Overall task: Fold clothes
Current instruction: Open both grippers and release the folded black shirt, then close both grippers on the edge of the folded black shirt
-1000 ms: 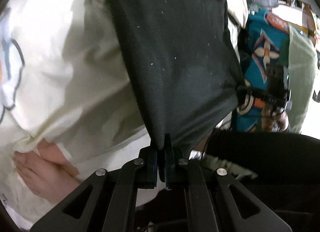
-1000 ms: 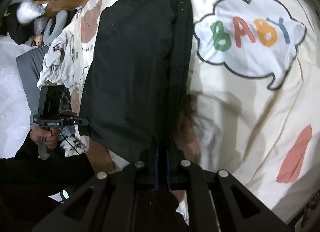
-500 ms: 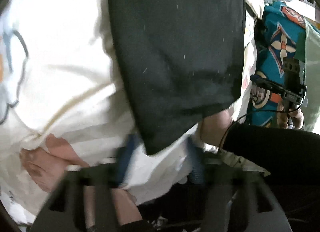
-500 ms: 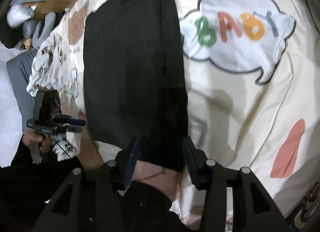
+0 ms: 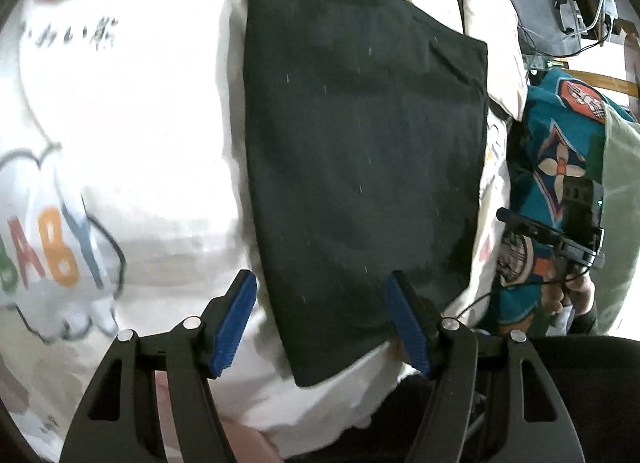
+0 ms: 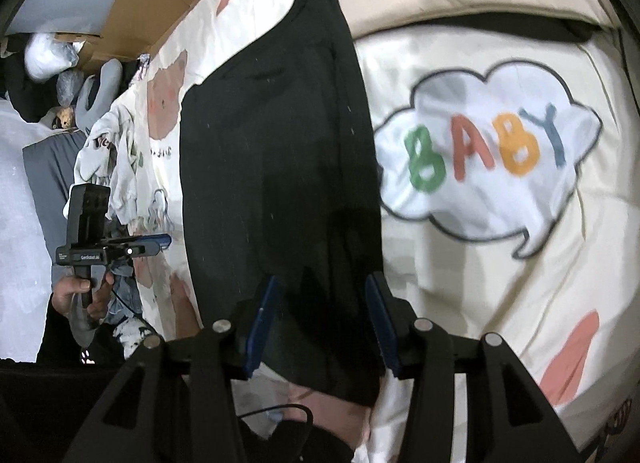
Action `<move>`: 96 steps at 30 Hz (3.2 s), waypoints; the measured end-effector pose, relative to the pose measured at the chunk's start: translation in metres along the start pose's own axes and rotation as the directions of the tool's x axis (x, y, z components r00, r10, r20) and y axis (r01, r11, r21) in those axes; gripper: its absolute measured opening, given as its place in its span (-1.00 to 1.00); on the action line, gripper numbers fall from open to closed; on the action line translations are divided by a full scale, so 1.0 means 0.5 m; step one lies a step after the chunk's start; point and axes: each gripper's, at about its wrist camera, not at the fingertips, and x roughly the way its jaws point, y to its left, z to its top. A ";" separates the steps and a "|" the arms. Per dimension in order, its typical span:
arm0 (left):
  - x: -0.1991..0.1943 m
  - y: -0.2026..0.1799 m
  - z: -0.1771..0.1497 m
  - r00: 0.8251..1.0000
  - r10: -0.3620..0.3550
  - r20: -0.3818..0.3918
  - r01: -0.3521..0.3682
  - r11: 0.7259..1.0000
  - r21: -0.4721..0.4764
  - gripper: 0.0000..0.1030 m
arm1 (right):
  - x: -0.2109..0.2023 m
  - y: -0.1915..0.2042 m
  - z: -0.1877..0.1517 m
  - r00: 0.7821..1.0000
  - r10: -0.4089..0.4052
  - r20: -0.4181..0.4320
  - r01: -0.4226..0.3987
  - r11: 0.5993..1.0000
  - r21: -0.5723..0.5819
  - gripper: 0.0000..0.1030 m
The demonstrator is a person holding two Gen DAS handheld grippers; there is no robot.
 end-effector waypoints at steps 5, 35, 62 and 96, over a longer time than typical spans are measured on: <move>-0.010 0.009 0.038 0.999 0.018 0.041 -0.019 1.000 0.023 0.31 | -0.009 -0.011 0.045 0.999 0.001 0.042 0.001 0.999 -0.035 -0.07; -0.020 0.050 0.194 0.967 0.093 0.237 -0.109 0.992 0.055 0.30 | 0.092 -0.029 0.229 0.984 -0.014 0.176 0.023 0.999 -0.045 -0.05; 0.009 0.045 0.231 0.980 0.003 0.198 -0.013 0.999 0.047 -0.77 | 0.096 -0.026 0.250 0.989 0.079 0.127 -0.069 0.994 -0.082 -0.16; -0.015 0.071 0.220 0.979 -0.060 0.196 0.037 0.992 0.119 0.05 | 0.108 -0.031 0.263 0.983 0.155 0.103 -0.143 0.983 -0.112 -0.14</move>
